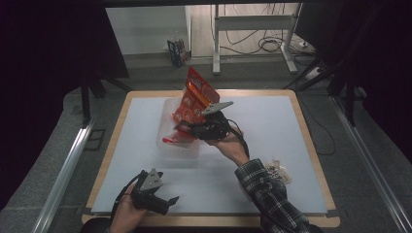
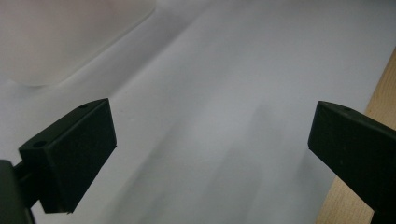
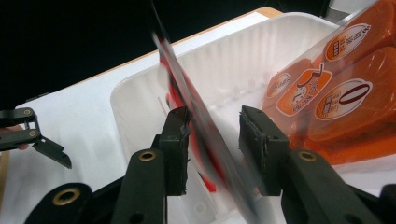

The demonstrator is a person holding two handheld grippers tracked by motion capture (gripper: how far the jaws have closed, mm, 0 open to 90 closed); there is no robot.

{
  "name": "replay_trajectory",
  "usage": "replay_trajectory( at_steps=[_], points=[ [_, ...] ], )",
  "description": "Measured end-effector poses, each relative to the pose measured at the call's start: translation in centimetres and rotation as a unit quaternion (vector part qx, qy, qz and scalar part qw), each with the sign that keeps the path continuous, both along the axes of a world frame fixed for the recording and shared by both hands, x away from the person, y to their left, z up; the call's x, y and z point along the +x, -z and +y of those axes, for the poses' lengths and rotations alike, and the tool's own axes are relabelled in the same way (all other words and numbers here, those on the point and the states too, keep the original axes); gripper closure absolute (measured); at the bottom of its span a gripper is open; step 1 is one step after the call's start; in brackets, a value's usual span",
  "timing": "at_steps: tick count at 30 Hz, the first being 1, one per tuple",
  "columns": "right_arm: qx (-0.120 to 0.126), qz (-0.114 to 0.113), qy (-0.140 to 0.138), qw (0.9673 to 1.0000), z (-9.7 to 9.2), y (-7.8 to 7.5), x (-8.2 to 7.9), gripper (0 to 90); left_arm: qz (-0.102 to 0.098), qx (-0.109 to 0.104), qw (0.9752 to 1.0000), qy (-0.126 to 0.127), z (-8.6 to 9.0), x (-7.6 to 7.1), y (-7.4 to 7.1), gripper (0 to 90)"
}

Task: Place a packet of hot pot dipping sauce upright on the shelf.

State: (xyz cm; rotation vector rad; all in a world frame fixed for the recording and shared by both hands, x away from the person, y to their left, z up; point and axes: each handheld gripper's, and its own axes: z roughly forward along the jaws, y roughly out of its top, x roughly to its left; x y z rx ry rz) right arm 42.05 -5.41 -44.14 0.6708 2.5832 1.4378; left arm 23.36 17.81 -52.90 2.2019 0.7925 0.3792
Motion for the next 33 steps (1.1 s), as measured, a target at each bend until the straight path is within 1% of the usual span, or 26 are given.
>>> replay_trajectory(
  at_steps=[9, 12, 17, 18, 19, 21, 22, 25, 26, 28, 33],
  points=[
    [-0.007, 0.002, 0.003, 1.0000, 0.2, 0.2, 0.0, 58.9, -0.001, 0.000, 1.0000, 0.000, 0.0, 0.0, 0.0, 0.9],
    [-0.009, 0.004, 0.004, 0.9999, 0.1, 0.3, 0.0, 55.5, -0.001, 0.001, 1.0000, 0.000, 0.0, 0.0, 0.0, 0.9],
    [-0.015, 0.002, 0.004, 0.9999, 0.1, 0.3, -0.1, 47.1, -0.001, 0.001, 1.0000, -0.001, 0.0, 0.0, 0.0, 0.8],
    [-0.018, 0.000, 0.004, 0.9998, 0.0, 0.3, -0.1, 44.9, -0.001, 0.001, 1.0000, -0.001, 0.0, 0.0, 0.0, 0.8],
    [-0.023, -0.002, 0.006, 0.9997, 0.0, 0.3, -0.3, 40.5, -0.001, 0.001, 1.0000, -0.001, 0.0, 0.0, 0.0, 0.8],
    [-0.028, -0.005, 0.008, 0.9996, -0.1, 0.3, -0.4, 36.5, -0.001, 0.002, 1.0000, -0.001, 0.0, 0.0, 0.0, 0.8],
    [-0.028, -0.005, 0.008, 0.9996, -0.1, 0.3, -0.4, 36.5, -0.001, 0.002, 1.0000, -0.001, 0.0, 0.0, 0.0, 0.8],
    [-0.035, -0.004, 0.008, 0.9993, -0.3, 0.4, -0.7, 30.6, -0.001, 0.003, 1.0000, -0.001, -0.1, 0.0, 0.1, 0.8],
    [-0.041, -0.005, 0.006, 0.9991, -0.4, 0.4, -0.9, 25.5, -0.001, 0.004, 1.0000, -0.001, -0.1, 0.0, 0.1, 0.8],
    [-0.042, -0.005, 0.005, 0.9991, -0.4, 0.4, -1.0, 23.8, -0.001, 0.004, 1.0000, -0.001, -0.1, 0.0, 0.1, 0.8],
    [-0.045, -0.004, -0.001, 0.9990, -1.0, 0.5, -1.7, 13.3, -0.002, 0.005, 1.0000, -0.001, -0.1, 0.0, 0.1, 0.8]
  ],
)
